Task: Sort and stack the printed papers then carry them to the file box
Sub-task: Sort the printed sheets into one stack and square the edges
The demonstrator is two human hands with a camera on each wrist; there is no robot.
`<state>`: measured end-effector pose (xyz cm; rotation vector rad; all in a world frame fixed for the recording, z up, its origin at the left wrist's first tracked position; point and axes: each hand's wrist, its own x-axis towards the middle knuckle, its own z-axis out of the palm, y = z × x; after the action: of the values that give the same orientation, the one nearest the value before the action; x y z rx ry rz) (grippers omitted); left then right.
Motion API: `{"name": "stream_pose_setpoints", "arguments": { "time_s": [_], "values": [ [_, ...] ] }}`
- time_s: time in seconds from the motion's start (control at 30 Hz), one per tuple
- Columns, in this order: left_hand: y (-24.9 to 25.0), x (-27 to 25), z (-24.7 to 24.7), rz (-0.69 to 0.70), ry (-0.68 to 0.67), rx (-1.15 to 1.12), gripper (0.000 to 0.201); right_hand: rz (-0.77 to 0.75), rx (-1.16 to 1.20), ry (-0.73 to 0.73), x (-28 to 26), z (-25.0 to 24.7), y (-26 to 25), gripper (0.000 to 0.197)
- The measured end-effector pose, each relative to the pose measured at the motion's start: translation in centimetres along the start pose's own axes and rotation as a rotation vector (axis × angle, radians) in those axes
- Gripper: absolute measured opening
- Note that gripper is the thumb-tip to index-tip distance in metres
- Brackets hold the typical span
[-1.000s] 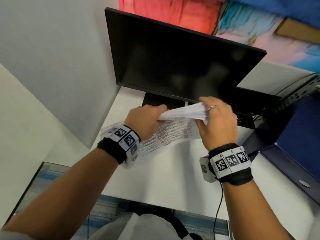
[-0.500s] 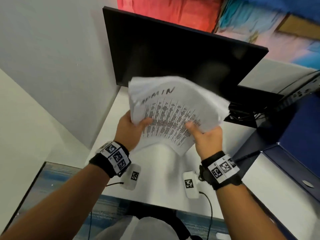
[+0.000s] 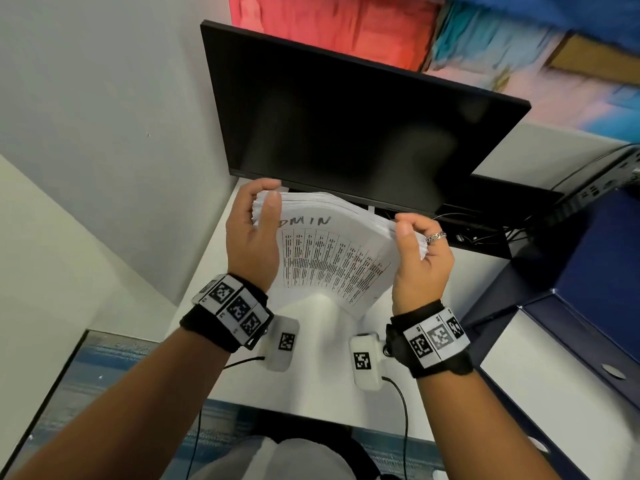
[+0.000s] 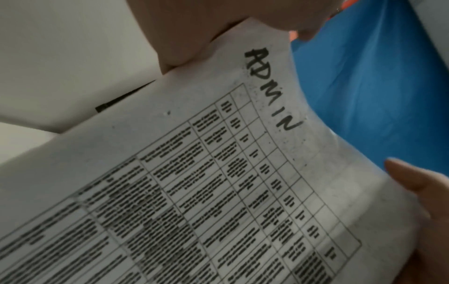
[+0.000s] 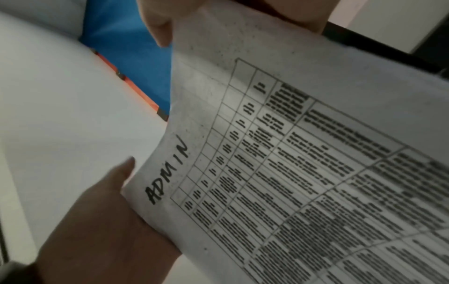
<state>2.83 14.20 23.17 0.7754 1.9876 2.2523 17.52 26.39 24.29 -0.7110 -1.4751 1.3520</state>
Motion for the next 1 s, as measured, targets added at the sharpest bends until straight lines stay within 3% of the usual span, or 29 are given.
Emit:
{"name": "stream_pose_setpoints", "arguments": {
  "time_s": [0.1, 0.2, 0.3, 0.4, 0.5, 0.6, 0.7, 0.8, 0.9, 1.0],
  "values": [
    [0.1, 0.6, 0.5, -0.029, 0.04, 0.051, 0.024, 0.014, 0.004, 0.064, 0.5, -0.1, 0.3, 0.012],
    [0.2, 1.1, 0.4, -0.047, -0.003, 0.027, 0.028, -0.003, 0.087, 0.01, 0.4, -0.2, 0.4, 0.018],
    [-0.2, 1.6, -0.3, -0.121, -0.074, -0.026, 0.04, -0.042, 0.094, -0.111, 0.0, -0.8, 1.4, 0.057],
    [-0.8, 1.5, -1.2, -0.142, -0.248, -0.055, 0.061, 0.071, 0.003, -0.143, -0.1, -1.8, 2.8, 0.082],
    [-2.1, 1.4, -1.9, -0.221, -0.397, -0.011, 0.071, 0.169, -0.03, -0.156, -0.2, -2.0, 3.3, 0.061],
    [-3.2, 1.8, -2.3, -0.273, -0.448, 0.124, 0.056, 0.243, -0.014, -0.168, 0.1, -1.8, 3.9, 0.032],
    [-2.9, 1.6, -2.3, -0.165, -0.456, 0.192, 0.036, 0.204, -0.018, -0.153, 0.7, -2.2, 3.8, 0.031],
    [-3.0, 0.7, -2.6, -0.227, -0.451, 0.091, 0.043, 0.217, -0.019, -0.171, 0.2, -2.8, 3.6, 0.029],
    [-4.3, -0.8, -2.6, -0.377, -0.468, 0.083, 0.045, 0.381, -0.088, -0.217, -0.6, -3.1, 5.5, 0.057],
    [-4.9, -1.1, -2.5, -0.436, -0.473, 0.051, 0.046, 0.465, -0.118, -0.199, -0.1, -3.4, 6.4, 0.085]
  ]
}}
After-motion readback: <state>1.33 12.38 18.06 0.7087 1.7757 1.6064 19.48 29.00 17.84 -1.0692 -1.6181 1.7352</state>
